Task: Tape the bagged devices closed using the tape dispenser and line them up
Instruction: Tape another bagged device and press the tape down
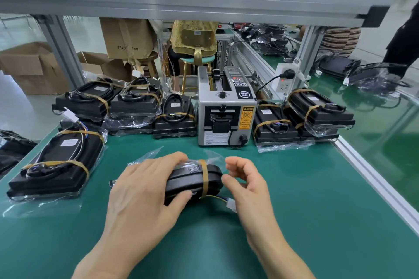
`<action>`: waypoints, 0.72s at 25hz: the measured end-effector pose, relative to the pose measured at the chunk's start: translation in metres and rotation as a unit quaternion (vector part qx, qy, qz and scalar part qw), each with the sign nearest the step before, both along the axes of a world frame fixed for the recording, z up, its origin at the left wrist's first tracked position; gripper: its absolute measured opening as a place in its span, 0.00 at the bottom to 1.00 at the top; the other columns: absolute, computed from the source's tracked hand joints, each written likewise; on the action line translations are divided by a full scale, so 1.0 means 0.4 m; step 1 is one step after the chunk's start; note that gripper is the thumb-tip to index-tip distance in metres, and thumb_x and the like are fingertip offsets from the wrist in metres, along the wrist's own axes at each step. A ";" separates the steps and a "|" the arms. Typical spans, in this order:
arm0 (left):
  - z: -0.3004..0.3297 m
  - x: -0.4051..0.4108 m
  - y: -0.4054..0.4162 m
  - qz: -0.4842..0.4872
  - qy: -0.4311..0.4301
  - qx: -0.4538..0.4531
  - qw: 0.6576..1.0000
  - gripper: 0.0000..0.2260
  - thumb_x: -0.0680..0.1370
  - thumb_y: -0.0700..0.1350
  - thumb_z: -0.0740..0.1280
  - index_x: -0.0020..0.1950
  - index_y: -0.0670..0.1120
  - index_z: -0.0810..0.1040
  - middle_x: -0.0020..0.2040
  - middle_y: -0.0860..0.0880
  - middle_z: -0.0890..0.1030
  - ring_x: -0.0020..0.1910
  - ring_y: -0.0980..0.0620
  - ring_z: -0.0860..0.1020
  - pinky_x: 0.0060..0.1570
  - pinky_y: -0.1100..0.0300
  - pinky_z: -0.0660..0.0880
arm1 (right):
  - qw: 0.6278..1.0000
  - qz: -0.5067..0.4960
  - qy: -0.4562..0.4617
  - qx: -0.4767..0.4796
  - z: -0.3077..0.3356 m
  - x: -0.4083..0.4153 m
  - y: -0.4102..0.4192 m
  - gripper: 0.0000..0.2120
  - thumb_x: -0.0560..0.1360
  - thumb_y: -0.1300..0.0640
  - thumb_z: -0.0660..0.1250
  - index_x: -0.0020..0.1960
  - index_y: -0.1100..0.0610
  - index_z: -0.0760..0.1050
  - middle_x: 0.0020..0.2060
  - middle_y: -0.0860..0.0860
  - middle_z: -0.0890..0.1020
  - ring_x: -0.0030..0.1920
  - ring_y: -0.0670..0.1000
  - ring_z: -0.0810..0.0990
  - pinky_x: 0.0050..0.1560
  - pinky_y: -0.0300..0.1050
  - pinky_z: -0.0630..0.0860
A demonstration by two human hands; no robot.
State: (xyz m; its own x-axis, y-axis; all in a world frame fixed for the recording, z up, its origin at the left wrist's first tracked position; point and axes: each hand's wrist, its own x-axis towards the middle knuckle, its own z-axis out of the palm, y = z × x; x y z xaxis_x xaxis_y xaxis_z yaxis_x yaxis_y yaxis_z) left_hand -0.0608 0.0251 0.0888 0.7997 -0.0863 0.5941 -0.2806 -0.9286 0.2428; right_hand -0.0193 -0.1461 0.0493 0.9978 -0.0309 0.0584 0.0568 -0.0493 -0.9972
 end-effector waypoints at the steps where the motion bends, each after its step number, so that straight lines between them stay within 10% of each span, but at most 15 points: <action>1: -0.003 0.001 -0.001 0.005 0.000 0.017 1.000 0.25 0.61 0.54 0.71 0.57 0.50 0.80 0.46 0.56 0.82 0.45 0.56 0.69 0.42 0.64 0.61 | 1.000 0.012 0.004 -0.012 0.000 -0.002 -0.002 0.13 0.75 0.64 0.66 0.52 0.47 0.76 0.50 0.41 0.80 0.53 0.40 0.76 0.58 0.38 0.71; 8: -0.011 -0.005 0.023 -0.031 0.010 -0.012 0.999 0.29 0.58 0.50 0.72 0.60 0.54 0.79 0.48 0.59 0.81 0.47 0.59 0.70 0.46 0.65 0.63 | 0.986 0.114 -0.043 -0.115 0.016 -0.028 -0.033 0.28 0.67 0.57 0.73 0.62 0.40 0.70 0.61 0.35 0.71 0.59 0.25 0.64 0.52 0.18 0.62; 12: -0.002 -0.017 0.049 -0.066 0.052 -0.260 0.962 0.33 0.57 0.52 0.75 0.61 0.67 0.73 0.53 0.66 0.80 0.56 0.59 0.76 0.57 0.61 0.71 | 0.985 0.145 -0.056 -0.081 0.046 -0.022 -0.051 0.36 0.62 0.56 0.76 0.60 0.28 0.67 0.60 0.25 0.67 0.56 0.19 0.62 0.44 0.20 0.69; 18: 0.006 0.009 0.078 -0.200 0.033 -0.471 0.859 0.39 0.52 0.33 0.78 0.60 0.59 0.79 0.53 0.50 0.84 0.54 0.54 0.81 0.54 0.66 0.76 | 0.949 0.301 -0.095 -0.010 0.138 0.020 -0.093 0.36 0.59 0.48 0.74 0.66 0.38 0.70 0.68 0.38 0.73 0.70 0.40 0.68 0.67 0.37 0.69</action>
